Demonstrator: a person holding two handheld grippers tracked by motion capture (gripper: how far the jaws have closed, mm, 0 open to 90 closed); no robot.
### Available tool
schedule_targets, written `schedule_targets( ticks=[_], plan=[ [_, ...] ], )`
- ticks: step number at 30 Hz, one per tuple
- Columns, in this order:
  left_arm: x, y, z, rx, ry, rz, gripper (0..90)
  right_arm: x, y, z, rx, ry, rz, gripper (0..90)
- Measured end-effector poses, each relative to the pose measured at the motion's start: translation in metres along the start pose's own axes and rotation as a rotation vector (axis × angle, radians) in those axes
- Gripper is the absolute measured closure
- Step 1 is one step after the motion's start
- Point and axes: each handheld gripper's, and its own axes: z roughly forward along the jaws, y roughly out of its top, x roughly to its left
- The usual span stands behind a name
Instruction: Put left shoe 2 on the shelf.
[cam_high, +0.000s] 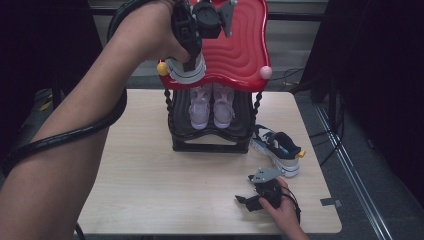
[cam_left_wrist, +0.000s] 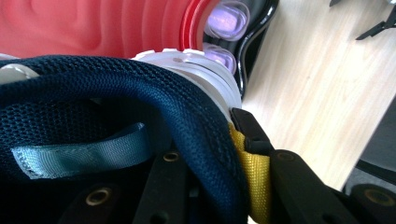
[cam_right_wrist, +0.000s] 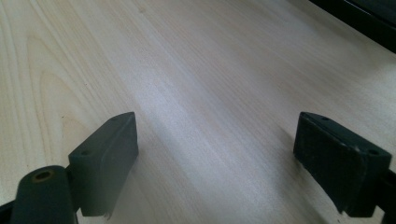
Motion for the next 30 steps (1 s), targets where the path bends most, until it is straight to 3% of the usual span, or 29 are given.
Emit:
schedule_targets(
  ticks=[14,19,24,30],
  plan=[
    [0.010,0.022,0.019,0.001,0.038,0.099,75.9,0.000,0.000,0.000,0.000,0.000,0.001,13.5],
    [0.018,0.028,0.027,0.010,0.060,0.113,75.8,0.000,0.000,0.000,0.001,0.000,-0.001,13.5],
    [0.022,0.031,0.033,0.014,0.054,0.126,75.7,0.000,0.000,0.000,0.002,0.000,-0.001,13.5],
    [0.030,0.033,0.041,0.034,0.053,0.176,75.3,0.000,0.000,0.000,0.001,0.001,-0.001,13.5]
  ],
)
